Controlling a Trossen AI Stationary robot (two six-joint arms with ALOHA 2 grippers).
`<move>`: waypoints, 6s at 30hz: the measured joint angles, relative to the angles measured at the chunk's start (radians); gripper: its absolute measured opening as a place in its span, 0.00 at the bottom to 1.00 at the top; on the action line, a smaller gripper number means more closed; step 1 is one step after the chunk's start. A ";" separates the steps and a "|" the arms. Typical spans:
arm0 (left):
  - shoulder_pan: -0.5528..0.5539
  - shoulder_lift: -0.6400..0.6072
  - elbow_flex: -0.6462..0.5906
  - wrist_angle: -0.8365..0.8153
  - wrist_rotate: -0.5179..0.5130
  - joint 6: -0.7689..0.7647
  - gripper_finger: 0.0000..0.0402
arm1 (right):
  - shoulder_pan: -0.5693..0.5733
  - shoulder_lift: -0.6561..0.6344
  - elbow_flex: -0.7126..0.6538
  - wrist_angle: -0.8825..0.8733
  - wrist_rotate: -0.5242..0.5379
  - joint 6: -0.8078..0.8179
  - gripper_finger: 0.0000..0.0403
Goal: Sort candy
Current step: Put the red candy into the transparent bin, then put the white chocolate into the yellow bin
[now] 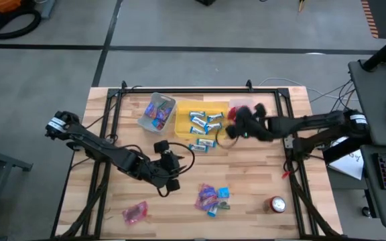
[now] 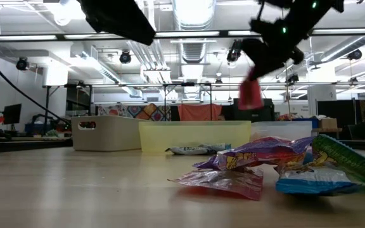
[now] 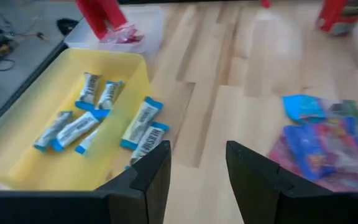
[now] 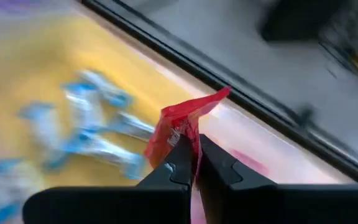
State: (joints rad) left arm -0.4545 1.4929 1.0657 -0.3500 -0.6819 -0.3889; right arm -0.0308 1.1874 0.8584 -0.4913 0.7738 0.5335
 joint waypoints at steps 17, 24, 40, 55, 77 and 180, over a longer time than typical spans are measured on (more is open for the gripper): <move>-0.023 -0.041 0.000 -0.013 0.021 -0.039 0.35 | -0.484 0.109 -0.003 -0.122 -0.668 -0.225 0.02; -0.023 -0.040 0.000 -0.014 0.021 -0.040 0.35 | -0.492 0.184 -0.003 -0.068 -0.648 -0.249 0.02; -0.027 -0.039 0.000 -0.108 0.157 -0.101 0.35 | -0.492 0.188 -0.003 -0.049 -0.605 -0.238 0.31; -0.029 -0.023 0.000 -0.164 0.196 -0.099 0.35 | -0.462 0.002 0.046 -0.057 -0.573 -0.185 0.31; 0.063 0.228 -0.080 0.342 0.146 0.505 0.35 | -0.060 -0.155 0.064 -0.042 -0.554 -0.114 0.29; 0.326 0.472 -0.221 0.747 0.583 0.550 0.16 | 0.029 -0.149 0.035 0.003 -0.433 0.001 0.26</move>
State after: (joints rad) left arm -0.1287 1.9648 0.8444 0.3973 -0.0990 0.1615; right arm -0.0019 1.0382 0.8936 -0.4886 0.3412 0.5344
